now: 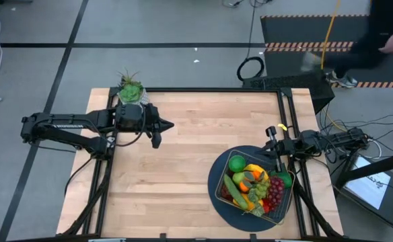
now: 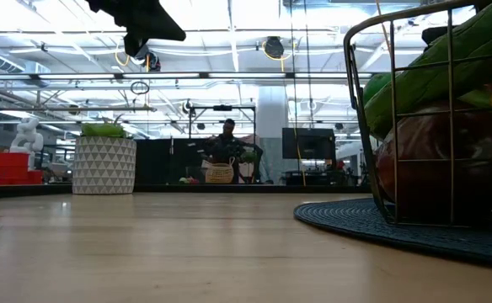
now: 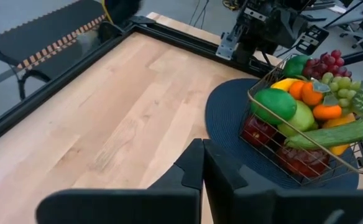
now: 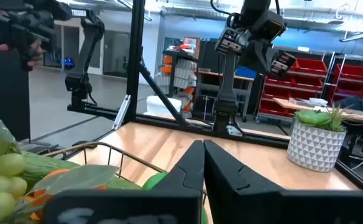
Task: Build produce basket
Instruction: Return to Home Position
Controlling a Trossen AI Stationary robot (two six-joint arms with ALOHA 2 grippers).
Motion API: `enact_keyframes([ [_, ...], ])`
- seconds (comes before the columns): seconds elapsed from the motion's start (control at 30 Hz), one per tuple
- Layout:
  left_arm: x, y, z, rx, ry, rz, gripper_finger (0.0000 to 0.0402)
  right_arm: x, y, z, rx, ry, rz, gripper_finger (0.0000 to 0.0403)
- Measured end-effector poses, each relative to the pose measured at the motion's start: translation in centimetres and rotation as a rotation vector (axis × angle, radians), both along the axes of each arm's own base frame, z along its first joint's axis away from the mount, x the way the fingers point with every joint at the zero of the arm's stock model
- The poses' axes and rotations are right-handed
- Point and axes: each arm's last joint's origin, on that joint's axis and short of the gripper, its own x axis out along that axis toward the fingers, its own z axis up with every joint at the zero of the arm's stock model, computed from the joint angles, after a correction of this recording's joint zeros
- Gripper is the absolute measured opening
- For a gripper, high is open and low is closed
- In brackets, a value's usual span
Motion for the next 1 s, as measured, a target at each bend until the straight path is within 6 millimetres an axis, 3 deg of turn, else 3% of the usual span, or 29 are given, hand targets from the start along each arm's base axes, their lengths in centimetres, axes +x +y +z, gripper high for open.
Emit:
enact_keyframes([
  [0.4, -0.2, 0.0, -0.3, 0.022, 0.045, -0.013, 0.0005, 0.1, -0.3, -0.3, -0.014, 0.027, -0.106, 0.0],
  [1.0, -0.3, -0.3, -0.6, 0.172, 0.106, -0.182, 0.0004, 0.1, -0.3, -1.4, -0.015, 0.141, -0.1, 0.0],
])
